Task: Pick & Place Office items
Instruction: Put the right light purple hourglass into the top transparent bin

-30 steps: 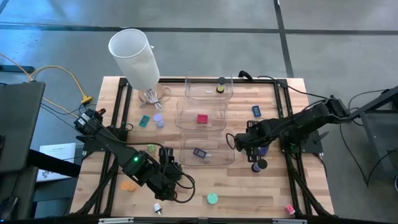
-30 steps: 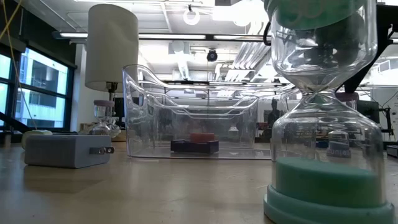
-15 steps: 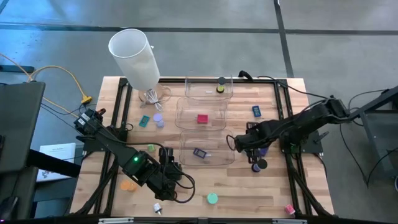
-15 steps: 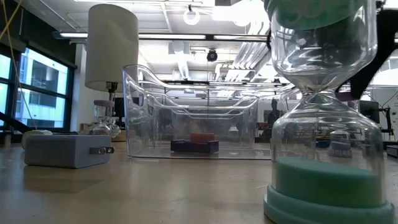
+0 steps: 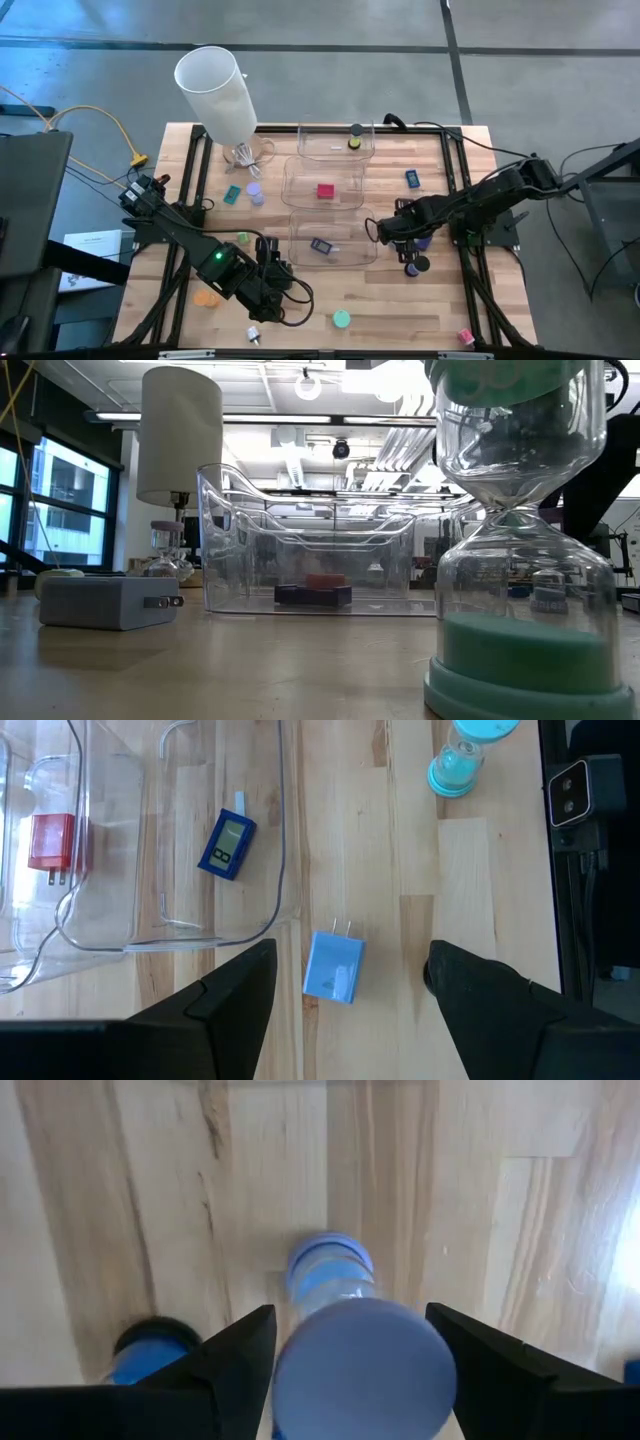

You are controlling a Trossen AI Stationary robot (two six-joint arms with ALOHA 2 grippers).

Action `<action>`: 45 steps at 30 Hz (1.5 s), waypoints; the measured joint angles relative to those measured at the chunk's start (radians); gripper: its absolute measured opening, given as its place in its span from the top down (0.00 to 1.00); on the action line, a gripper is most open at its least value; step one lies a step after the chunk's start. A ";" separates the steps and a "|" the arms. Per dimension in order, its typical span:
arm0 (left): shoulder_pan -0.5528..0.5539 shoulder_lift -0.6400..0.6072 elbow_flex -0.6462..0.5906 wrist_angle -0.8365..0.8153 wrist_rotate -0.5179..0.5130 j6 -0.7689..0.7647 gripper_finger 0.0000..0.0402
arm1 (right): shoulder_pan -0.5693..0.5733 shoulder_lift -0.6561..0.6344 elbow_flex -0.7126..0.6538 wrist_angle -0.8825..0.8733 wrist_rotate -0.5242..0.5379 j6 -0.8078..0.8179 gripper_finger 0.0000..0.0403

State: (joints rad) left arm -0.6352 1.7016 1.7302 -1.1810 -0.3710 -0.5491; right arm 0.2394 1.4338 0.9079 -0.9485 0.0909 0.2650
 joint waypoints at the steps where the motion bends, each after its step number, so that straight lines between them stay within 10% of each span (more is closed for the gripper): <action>1: 0.000 0.000 0.000 0.000 0.000 0.000 0.37 | 0.000 0.000 -0.003 0.006 0.007 0.000 0.39; 25: 0.000 0.000 0.000 0.000 0.000 0.000 0.37 | -0.006 0.000 0.002 -0.043 -0.054 0.015 0.53; 45: 0.000 0.000 0.000 0.000 0.000 0.003 0.37 | -0.121 0.000 0.378 -0.375 -0.014 -0.061 0.50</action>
State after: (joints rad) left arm -0.6351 1.7016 1.7302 -1.1814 -0.3714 -0.5457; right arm 0.1180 1.4342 1.2861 -1.3240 0.0765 0.2043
